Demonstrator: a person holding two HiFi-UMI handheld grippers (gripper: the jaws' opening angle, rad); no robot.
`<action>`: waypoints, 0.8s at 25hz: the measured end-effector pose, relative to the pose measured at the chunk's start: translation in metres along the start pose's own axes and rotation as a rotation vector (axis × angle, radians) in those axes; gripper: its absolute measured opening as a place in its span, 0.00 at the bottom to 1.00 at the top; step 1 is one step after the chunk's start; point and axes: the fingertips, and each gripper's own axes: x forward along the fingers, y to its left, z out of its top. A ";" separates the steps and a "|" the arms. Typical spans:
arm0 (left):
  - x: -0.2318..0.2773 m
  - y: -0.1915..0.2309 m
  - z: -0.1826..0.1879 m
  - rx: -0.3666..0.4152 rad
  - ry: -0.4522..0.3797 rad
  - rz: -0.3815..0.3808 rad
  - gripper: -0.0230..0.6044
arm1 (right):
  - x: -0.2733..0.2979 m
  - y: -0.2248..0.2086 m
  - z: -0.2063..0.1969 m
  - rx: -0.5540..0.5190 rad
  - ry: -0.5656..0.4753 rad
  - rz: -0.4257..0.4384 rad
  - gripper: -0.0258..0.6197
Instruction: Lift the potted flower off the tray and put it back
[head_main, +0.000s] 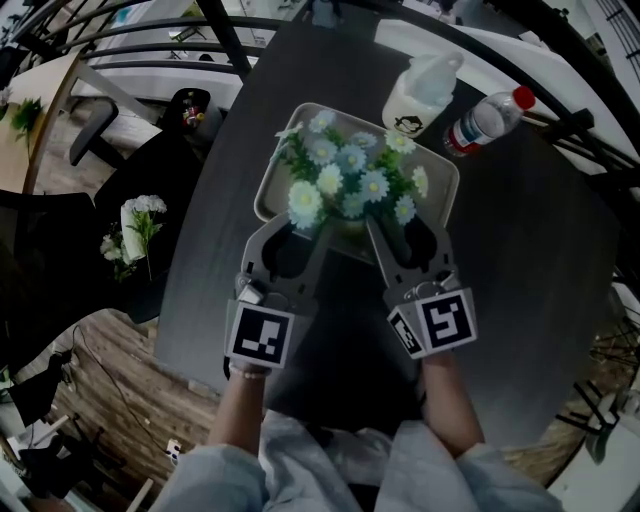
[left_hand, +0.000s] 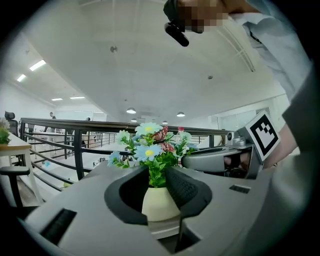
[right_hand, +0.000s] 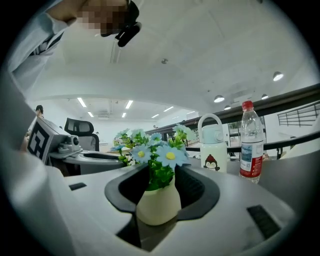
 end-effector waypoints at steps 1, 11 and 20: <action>-0.002 -0.001 0.000 0.001 0.002 0.000 0.18 | -0.002 0.001 0.001 -0.002 -0.001 -0.001 0.28; -0.024 -0.011 0.020 -0.001 -0.028 0.007 0.19 | -0.027 0.010 0.013 -0.009 -0.010 -0.012 0.28; -0.044 -0.027 0.045 0.039 -0.048 -0.002 0.18 | -0.054 0.020 0.045 -0.030 -0.067 -0.040 0.28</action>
